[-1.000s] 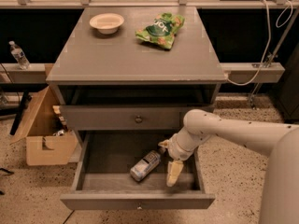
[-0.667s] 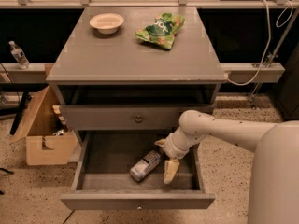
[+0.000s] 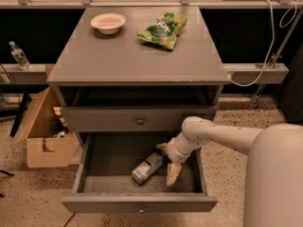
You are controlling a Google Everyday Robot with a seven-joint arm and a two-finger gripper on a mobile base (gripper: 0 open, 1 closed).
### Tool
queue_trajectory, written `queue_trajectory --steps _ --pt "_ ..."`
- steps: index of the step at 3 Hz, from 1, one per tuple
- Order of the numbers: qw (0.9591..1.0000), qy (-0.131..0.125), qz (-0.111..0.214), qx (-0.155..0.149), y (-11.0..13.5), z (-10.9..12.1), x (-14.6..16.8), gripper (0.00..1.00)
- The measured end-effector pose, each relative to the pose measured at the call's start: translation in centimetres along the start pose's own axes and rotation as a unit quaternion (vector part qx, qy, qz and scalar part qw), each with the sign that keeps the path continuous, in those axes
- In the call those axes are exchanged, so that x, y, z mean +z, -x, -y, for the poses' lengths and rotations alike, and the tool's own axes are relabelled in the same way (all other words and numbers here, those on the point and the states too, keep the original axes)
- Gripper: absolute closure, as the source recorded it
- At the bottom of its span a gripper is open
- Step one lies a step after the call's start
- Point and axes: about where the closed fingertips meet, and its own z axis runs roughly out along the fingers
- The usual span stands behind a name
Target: Pick blue plastic bottle from middle drawer and place on counter
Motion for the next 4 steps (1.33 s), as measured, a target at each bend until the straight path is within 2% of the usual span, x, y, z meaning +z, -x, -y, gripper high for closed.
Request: queue_trajectory --steps 1,2,4 --pt "0.9999 -0.008 0.008 -0.009 -0.5 -0.3 1.6 0.00" --pt "0.9995 -0.010 0.015 -0.024 0.2 -0.6 2.8 0.00" --pt "0.9986 0.002 0.006 -0.052 2.0 -0.3 4.7 0.00"
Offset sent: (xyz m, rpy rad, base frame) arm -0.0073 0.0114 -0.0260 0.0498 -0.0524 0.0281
